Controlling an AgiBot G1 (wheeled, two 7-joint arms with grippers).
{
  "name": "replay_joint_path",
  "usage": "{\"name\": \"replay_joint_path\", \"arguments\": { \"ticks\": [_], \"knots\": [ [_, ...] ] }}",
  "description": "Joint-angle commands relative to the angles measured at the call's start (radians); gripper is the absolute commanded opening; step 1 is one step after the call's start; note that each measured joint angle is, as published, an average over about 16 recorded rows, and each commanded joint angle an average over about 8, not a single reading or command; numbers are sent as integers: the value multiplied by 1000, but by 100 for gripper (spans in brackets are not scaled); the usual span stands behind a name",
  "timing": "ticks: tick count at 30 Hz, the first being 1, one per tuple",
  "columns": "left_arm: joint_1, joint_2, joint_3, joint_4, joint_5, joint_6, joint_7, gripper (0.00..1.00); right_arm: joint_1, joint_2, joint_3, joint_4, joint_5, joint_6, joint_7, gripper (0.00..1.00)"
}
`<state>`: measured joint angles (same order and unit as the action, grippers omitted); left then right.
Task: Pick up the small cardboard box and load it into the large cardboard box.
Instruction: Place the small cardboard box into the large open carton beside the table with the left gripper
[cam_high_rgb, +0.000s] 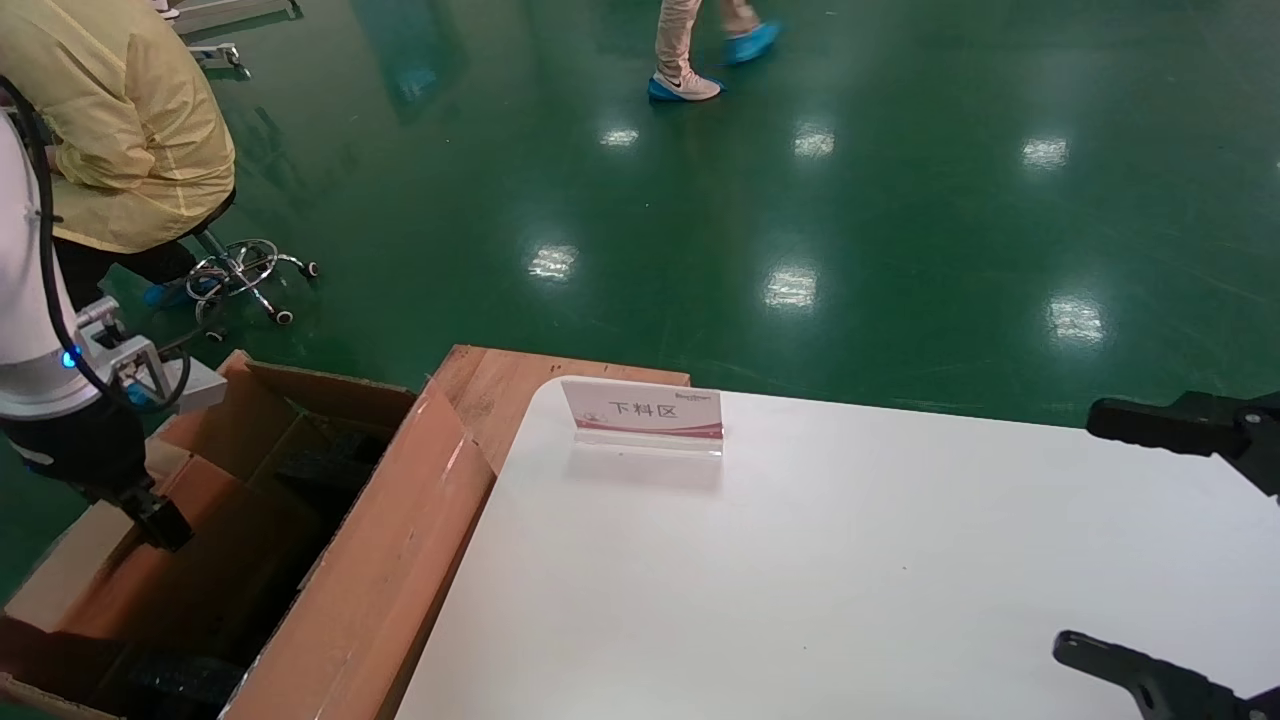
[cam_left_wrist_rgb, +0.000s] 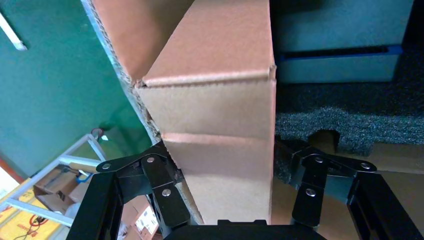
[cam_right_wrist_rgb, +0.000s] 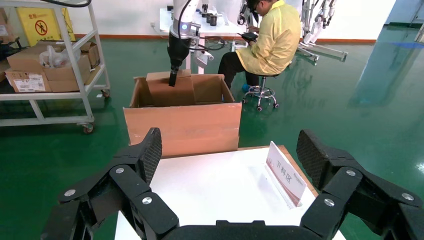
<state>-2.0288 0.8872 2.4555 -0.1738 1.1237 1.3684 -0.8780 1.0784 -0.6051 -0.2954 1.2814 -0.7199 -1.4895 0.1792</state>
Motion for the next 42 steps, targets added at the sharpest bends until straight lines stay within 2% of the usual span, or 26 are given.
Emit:
{"name": "replay_joint_path", "arguments": {
  "ticks": [1,5,7,42],
  "knots": [
    [17,4,-2,20,-4,4,5,34,0,0,0,0,0,0,0,100],
    [30,13,-2,40,-6,9,16,84,0,0,0,0,0,0,0,100],
    [34,16,-2,44,-6,10,19,100,0,0,-1,0,0,0,0,100],
    [9,22,-3,22,0,-1,32,100,0,0,0,0,0,0,0,100]
  ]
}}
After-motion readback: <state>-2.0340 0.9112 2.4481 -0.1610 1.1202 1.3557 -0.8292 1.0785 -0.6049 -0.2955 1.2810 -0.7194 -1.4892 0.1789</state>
